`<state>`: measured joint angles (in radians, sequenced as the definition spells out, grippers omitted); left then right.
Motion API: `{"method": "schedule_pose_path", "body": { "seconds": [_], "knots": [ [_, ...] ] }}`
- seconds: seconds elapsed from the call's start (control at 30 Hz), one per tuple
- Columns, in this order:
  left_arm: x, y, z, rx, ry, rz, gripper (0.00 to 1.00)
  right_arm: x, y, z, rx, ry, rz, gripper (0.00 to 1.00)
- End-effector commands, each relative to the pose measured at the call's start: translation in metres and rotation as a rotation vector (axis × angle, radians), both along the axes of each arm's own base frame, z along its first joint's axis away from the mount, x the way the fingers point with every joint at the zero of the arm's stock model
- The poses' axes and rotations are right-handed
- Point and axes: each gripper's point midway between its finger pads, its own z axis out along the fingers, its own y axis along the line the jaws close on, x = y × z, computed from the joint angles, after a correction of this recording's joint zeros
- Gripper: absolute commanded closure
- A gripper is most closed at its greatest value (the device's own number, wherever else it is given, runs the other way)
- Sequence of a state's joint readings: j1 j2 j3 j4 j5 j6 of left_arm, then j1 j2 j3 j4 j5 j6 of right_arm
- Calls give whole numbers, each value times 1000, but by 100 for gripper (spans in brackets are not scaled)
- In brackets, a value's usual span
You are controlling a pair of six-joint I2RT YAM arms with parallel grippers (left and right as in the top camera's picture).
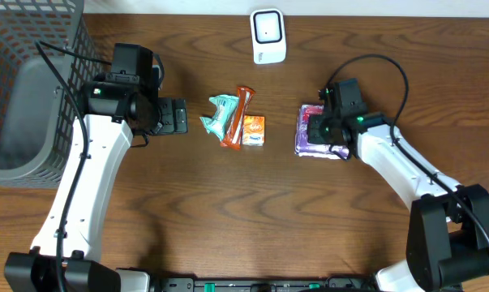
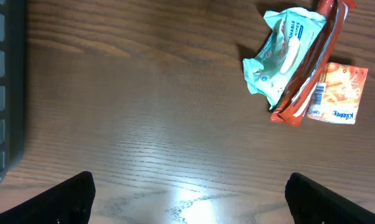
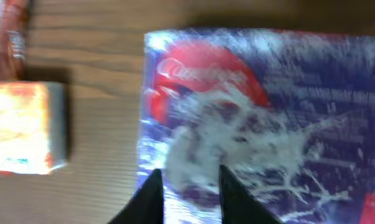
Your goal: Scan the item barcode
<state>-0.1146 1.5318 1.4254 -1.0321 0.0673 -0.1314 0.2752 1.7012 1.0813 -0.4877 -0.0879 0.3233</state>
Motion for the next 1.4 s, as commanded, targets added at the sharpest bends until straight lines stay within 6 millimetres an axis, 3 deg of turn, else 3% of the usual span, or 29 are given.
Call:
{"method": "schedule_pose_path", "body": {
  "seconds": [0.0,0.13,0.2,0.43,0.53,0.63,0.77,0.93,1.23,1.37],
  "knots": [
    [-1,3,-3,14,9,14,2,21,9,51,-38,-125,13,66],
    [-1,3,-3,13,9,14,2,22,-1,72,-223,-165,-28,60],
    [-1,3,-3,13,8,14,2,18,-4,75,-335,-188,-35,50],
    [-1,3,-3,13,8,14,2,6,8,66,-492,-208,7,36],
    [-1,3,-3,14,9,14,2,3,14,59,-484,-195,6,33],
    [-1,3,-3,13,8,14,2,-2,25,53,-435,-167,43,15],
    [-1,3,-3,13,8,14,2,-10,44,46,-331,-122,100,12],
    [-1,3,-3,14,9,14,2,-9,47,46,-318,-127,103,1],
    [-1,3,-3,14,9,14,2,-31,104,44,-11,-33,262,1],
    [-1,3,-3,13,9,14,2,-26,107,46,-3,-56,261,1]
  ]
}}
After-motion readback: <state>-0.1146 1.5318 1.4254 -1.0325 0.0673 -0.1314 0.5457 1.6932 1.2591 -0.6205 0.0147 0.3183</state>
